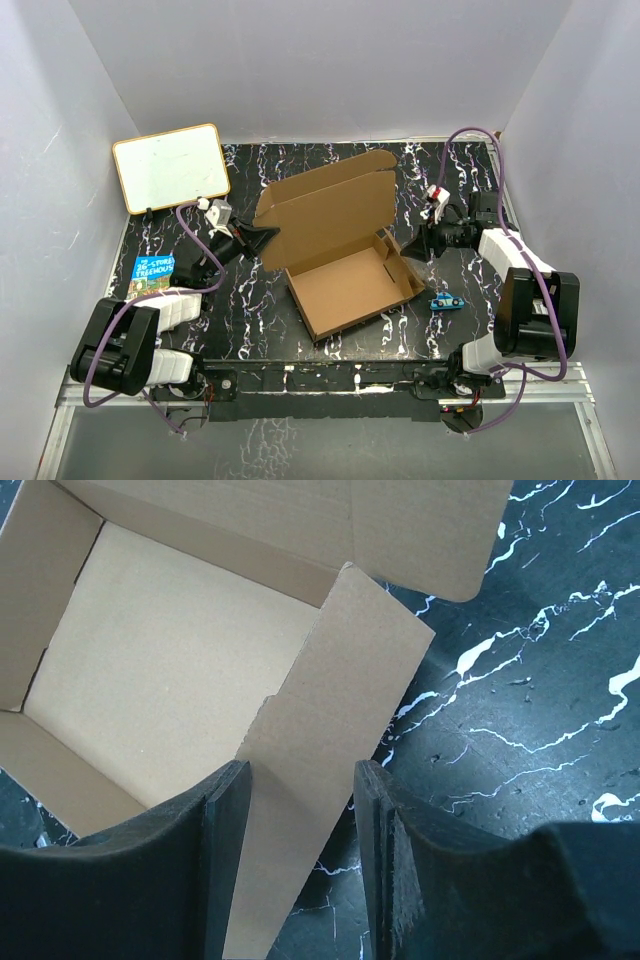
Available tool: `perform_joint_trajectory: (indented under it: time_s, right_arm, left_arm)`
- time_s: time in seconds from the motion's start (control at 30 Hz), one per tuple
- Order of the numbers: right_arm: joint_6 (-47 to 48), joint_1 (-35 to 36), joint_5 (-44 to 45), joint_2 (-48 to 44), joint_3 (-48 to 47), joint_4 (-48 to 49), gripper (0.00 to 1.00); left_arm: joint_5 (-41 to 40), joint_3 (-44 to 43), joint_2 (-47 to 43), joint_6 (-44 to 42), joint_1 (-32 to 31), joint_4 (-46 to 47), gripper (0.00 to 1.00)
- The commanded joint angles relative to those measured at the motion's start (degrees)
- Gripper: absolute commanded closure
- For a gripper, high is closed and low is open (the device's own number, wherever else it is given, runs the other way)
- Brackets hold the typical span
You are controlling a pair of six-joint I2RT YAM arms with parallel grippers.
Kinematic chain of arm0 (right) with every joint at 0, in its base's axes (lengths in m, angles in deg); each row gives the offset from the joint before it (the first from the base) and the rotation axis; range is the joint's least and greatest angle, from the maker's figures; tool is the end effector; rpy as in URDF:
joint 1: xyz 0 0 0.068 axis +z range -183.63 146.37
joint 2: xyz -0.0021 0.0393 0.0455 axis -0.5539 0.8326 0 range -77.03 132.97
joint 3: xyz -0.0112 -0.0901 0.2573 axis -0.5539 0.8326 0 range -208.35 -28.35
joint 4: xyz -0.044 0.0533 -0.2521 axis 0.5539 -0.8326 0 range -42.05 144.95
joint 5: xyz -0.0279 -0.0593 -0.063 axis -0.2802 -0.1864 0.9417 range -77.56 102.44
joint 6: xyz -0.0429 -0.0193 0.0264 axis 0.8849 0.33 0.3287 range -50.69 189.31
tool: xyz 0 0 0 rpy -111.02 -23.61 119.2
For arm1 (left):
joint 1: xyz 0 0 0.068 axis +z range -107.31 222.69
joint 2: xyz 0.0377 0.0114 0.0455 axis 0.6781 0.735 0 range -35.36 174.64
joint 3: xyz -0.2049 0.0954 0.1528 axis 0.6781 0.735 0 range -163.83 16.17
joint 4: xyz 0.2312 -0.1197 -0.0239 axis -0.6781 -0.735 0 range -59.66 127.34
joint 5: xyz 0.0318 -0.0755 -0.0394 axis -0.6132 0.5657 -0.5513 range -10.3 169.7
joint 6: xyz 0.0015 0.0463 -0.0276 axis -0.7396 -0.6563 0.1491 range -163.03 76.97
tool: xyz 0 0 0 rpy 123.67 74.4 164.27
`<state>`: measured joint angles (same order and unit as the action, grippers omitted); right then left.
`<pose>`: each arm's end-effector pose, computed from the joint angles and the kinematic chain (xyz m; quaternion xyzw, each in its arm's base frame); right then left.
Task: Fold the paper box
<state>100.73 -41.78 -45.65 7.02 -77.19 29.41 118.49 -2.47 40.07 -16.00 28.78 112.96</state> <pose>0.2743 -0.0088 0.2029 -0.2907 0.8038 0.3673 0.3667 0.2220 -0.0780 0.2297 0.2055 0.5762 -0.4494 0.6510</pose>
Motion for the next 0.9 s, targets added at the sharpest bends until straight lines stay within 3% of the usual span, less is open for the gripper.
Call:
perform_joint_trajectory:
  time_s: [0.0, 0.27, 0.5, 0.7, 0.87]
  right_arm:
    - [1.14, -1.20, -4.00, -1.44, 0.33, 0.74, 0.50]
    - [1.02, -3.08, -3.09, -0.68, 0.17, 0.70, 0.53]
    - [0.86, -3.11, -0.56, 0.46, -0.07, 0.89, 0.65]
    - [0.08, -3.14, 1.18, 1.02, -0.04, 1.61, 0.65]
    - [-0.54, -3.20, 1.22, 1.11, 0.06, 2.05, 0.58]
  left_arm:
    - [0.62, 0.36, -2.49, -1.57, -0.37, -0.04, 1.00]
    - [0.49, 0.27, -2.34, -2.15, -0.48, -0.90, 1.00]
    - [0.47, 0.23, -1.90, -2.16, -0.49, -0.82, 1.00]
    - [0.50, 0.26, -1.84, -2.15, -0.50, -0.81, 1.00]
    - [0.54, 0.09, -1.86, -2.33, -0.51, -0.91, 1.00]
